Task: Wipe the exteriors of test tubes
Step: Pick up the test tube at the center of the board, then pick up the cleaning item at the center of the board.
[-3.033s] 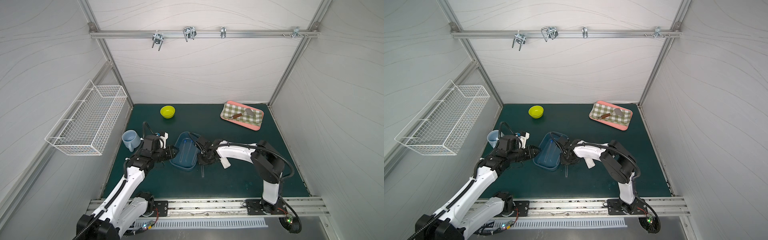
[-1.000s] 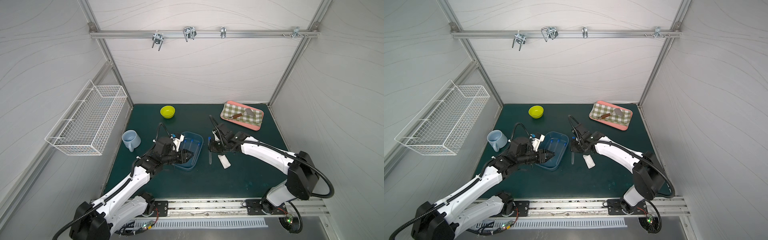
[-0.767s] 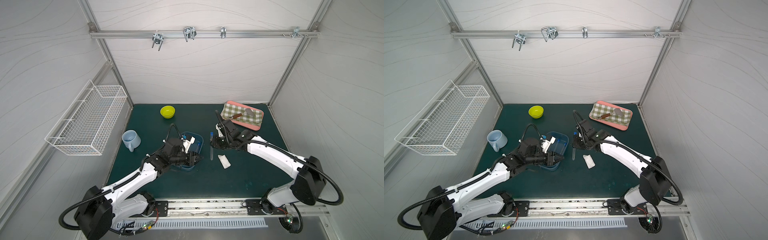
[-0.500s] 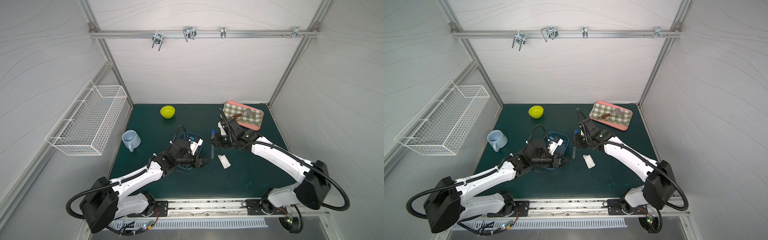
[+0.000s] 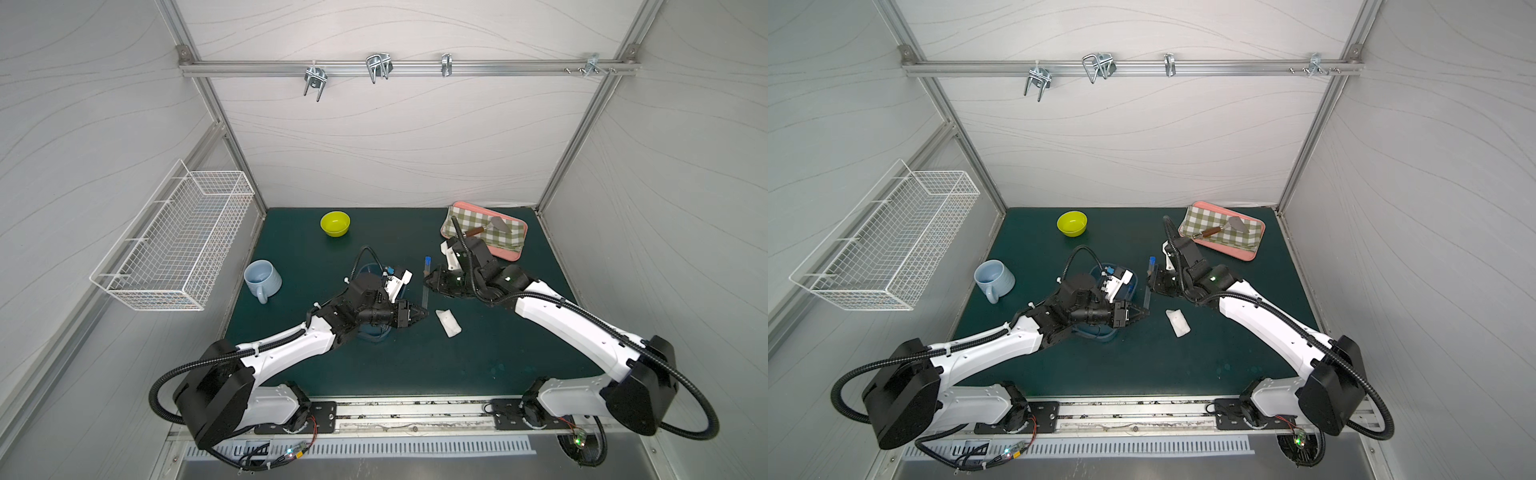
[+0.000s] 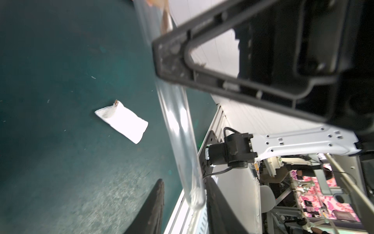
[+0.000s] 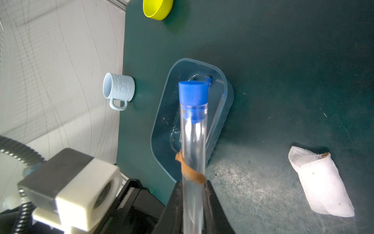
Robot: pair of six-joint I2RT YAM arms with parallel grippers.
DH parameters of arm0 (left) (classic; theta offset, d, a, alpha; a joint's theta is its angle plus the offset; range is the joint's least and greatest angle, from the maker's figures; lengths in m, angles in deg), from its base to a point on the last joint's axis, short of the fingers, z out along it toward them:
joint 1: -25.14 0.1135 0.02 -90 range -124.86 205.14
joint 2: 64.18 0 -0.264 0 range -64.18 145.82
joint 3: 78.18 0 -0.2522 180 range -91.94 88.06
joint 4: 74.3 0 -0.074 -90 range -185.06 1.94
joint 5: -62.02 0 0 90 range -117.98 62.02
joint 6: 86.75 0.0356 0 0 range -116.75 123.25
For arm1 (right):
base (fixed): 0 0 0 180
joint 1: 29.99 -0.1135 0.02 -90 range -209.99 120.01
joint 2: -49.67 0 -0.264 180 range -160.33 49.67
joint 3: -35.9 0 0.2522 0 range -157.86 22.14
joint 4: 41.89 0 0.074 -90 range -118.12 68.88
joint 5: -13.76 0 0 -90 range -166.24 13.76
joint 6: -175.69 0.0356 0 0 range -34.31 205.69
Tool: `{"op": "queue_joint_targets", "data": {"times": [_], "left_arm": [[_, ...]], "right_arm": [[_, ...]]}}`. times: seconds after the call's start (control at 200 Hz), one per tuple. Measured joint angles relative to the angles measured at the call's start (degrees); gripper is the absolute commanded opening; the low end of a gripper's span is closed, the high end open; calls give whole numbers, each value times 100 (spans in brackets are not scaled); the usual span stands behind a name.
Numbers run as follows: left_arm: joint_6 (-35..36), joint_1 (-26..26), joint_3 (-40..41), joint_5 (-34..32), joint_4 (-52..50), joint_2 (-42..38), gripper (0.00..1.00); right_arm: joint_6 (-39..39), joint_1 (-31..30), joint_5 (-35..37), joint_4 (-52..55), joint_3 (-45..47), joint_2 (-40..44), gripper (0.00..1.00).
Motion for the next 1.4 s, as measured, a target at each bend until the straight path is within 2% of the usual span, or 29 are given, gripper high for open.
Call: {"op": "queue_joint_targets", "data": {"times": [0.285,0.545,0.58,0.665,0.72,0.785,0.905,1.03,1.181,1.281,1.401], "left_arm": [[-350,20,-48,-4,229,251,13],[-529,22,-48,0,514,345,2],[-535,20,-48,-2,522,358,1],[-538,9,-48,-9,570,369,1],[-538,0,-48,-22,601,369,1],[-533,0,-48,-70,592,369,1],[-535,44,-39,-190,509,358,1],[-542,205,48,-229,461,240,1],[-514,466,186,-269,262,-11,1],[-407,566,240,-310,-9,-291,1],[-332,649,341,-334,-260,-682,2]], "right_arm": [[52,0,-42,-162,151,79,19],[48,4,52,-236,173,146,20],[50,4,52,-243,175,146,23],[131,-22,26,-278,184,146,42],[138,-46,15,-293,181,146,50],[90,-61,24,-275,179,149,56],[55,-39,79,-44,181,251,59],[-39,179,136,249,306,691,59],[-339,549,157,568,682,1252,52],[-678,660,219,866,800,1080,47],[-1025,658,216,951,1097,492,40]]}}
